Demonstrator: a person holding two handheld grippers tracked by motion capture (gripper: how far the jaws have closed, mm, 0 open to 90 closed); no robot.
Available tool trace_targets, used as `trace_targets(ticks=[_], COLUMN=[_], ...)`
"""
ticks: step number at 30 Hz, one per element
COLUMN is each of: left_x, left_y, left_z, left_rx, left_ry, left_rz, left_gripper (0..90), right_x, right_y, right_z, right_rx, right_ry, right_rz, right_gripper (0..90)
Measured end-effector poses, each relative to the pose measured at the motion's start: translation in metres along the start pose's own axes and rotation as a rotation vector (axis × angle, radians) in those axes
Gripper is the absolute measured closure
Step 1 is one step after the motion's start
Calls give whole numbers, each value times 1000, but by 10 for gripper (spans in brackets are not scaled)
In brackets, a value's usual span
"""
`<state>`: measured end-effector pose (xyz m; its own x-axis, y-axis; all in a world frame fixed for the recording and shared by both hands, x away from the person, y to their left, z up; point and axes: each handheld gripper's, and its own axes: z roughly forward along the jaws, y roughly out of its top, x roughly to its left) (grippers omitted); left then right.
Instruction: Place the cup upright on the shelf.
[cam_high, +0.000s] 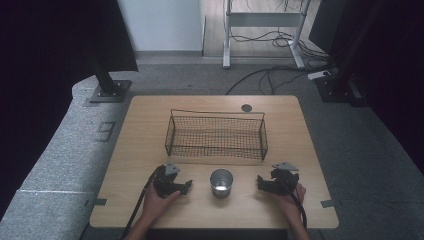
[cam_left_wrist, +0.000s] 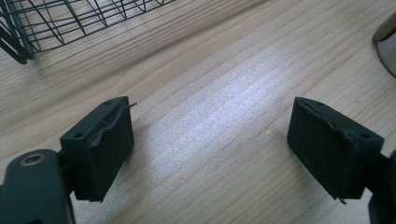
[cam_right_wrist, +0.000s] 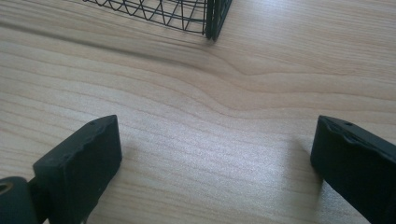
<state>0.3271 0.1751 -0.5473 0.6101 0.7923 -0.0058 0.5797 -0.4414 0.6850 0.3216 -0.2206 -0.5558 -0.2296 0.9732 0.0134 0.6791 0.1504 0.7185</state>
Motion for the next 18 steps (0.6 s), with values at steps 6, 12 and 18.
trace_targets(ticks=[6,12,18], left_x=[0,0,0], left_y=[0,0,0], left_z=[0,0,0], left_rx=[0,0,0], left_ry=[-2,-2,-2], left_rz=[2,3,2], left_gripper=[144,144,144], right_x=[0,-2,-3], right_y=[-1,-6,-7], right_z=[-2,-8,-23], right_rx=[-10,-33,-105], right_ry=[-3,49,106], right_rz=[3,-18,-13], right_gripper=[60,112,144])
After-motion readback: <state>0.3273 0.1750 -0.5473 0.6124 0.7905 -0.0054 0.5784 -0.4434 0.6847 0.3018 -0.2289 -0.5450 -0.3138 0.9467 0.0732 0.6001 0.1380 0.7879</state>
